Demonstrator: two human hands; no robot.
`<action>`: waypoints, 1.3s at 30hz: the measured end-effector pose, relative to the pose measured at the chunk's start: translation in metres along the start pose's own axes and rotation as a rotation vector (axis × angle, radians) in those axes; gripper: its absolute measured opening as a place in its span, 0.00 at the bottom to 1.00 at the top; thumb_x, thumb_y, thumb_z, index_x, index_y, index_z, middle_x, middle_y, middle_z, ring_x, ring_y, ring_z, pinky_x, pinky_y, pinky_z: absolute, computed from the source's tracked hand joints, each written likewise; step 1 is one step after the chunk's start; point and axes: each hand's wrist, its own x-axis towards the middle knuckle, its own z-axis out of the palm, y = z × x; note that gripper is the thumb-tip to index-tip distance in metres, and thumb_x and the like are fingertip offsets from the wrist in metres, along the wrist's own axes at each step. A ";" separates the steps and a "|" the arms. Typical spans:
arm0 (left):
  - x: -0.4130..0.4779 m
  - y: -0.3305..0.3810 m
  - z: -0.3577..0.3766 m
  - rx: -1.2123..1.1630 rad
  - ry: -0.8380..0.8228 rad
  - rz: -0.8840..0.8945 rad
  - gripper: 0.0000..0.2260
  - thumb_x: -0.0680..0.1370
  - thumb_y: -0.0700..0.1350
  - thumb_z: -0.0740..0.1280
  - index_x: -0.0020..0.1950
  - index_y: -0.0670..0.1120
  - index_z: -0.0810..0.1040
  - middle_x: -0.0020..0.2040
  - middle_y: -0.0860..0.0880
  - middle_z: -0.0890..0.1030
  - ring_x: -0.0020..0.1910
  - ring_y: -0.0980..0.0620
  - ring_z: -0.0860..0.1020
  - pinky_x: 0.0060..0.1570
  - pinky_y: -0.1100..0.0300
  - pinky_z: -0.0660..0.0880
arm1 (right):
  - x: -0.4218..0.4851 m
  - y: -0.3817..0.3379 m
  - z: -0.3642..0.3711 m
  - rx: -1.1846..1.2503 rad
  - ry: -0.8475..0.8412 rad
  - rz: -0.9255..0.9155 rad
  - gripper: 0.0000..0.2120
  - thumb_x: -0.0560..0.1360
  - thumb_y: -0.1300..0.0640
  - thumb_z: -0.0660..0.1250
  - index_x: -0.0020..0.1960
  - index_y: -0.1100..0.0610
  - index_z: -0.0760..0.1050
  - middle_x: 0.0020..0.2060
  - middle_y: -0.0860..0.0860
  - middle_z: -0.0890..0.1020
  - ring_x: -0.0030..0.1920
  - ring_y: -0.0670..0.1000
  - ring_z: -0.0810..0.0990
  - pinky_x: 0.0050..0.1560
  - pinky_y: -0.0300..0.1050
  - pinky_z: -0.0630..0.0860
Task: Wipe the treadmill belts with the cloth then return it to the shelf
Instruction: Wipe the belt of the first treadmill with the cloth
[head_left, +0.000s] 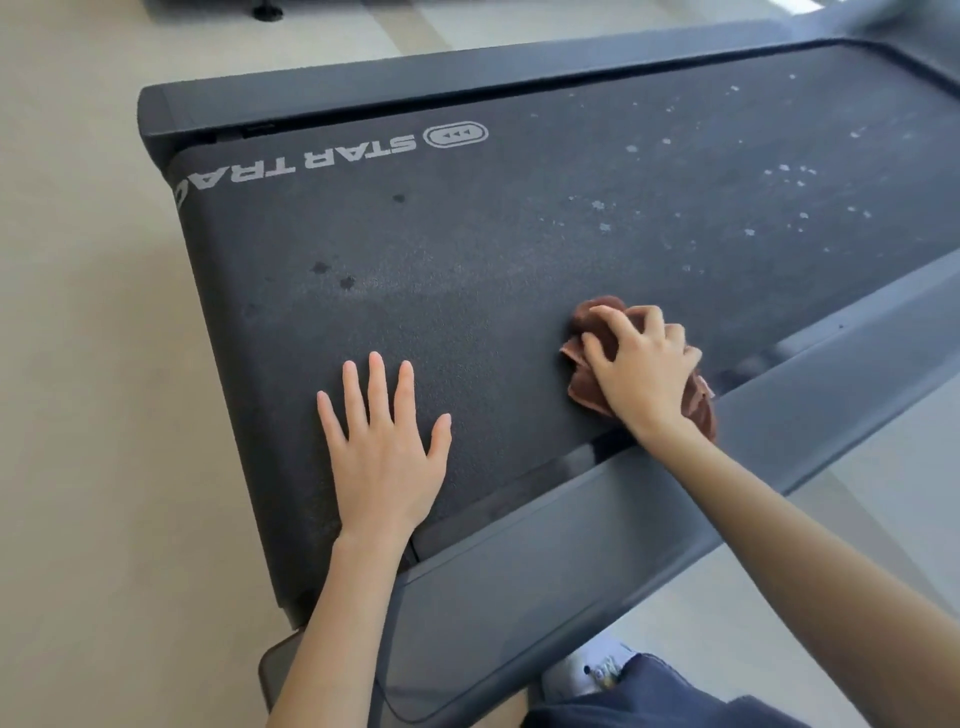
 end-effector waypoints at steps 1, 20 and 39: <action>-0.001 0.000 0.000 -0.006 0.005 -0.001 0.30 0.78 0.61 0.50 0.76 0.47 0.56 0.76 0.42 0.55 0.75 0.41 0.49 0.72 0.39 0.49 | -0.012 -0.007 -0.001 0.000 0.001 -0.101 0.16 0.76 0.43 0.62 0.61 0.44 0.74 0.59 0.54 0.74 0.56 0.62 0.71 0.54 0.58 0.65; 0.002 0.005 -0.002 -0.015 -0.016 -0.013 0.31 0.77 0.60 0.51 0.76 0.45 0.54 0.77 0.41 0.52 0.75 0.40 0.46 0.70 0.35 0.46 | -0.022 0.004 -0.011 0.046 -0.053 -0.541 0.17 0.76 0.42 0.61 0.63 0.42 0.74 0.59 0.50 0.75 0.55 0.57 0.72 0.50 0.54 0.67; 0.066 0.196 0.036 0.072 -0.046 0.026 0.31 0.77 0.62 0.44 0.76 0.48 0.55 0.77 0.44 0.53 0.76 0.41 0.47 0.70 0.36 0.47 | 0.128 0.125 0.016 0.101 -0.030 -0.643 0.17 0.74 0.40 0.61 0.59 0.47 0.75 0.57 0.54 0.75 0.54 0.61 0.73 0.51 0.58 0.69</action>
